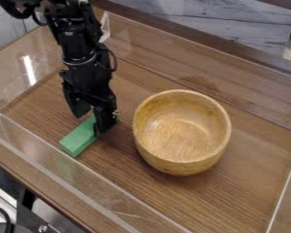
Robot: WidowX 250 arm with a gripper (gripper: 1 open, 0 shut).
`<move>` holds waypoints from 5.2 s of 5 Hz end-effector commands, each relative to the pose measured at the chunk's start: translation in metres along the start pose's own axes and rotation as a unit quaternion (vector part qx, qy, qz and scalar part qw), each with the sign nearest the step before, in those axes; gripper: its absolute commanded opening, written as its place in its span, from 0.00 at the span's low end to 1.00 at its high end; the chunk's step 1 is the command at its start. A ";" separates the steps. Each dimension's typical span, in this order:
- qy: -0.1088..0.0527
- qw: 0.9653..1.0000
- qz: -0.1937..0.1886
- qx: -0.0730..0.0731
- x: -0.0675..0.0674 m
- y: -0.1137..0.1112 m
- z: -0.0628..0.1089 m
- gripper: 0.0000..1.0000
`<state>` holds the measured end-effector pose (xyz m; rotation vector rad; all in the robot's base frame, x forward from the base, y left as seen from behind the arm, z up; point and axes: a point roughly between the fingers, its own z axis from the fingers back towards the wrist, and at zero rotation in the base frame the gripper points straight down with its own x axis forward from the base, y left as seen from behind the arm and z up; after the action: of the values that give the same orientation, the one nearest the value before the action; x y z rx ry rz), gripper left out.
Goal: Put the green block in the brown bowl
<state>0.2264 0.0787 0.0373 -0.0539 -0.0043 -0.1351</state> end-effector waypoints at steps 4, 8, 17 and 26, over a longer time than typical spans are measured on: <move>-0.016 1.000 0.011 -0.003 0.017 0.002 0.007 1.00; -0.011 0.999 0.027 -0.014 0.020 0.003 0.005 1.00; 0.005 0.999 -0.043 -0.022 0.020 -0.166 0.137 0.00; -0.070 0.998 0.006 0.006 0.013 -0.139 0.101 0.00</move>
<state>0.2165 -0.0558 0.1343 -0.0442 -0.0969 -0.1236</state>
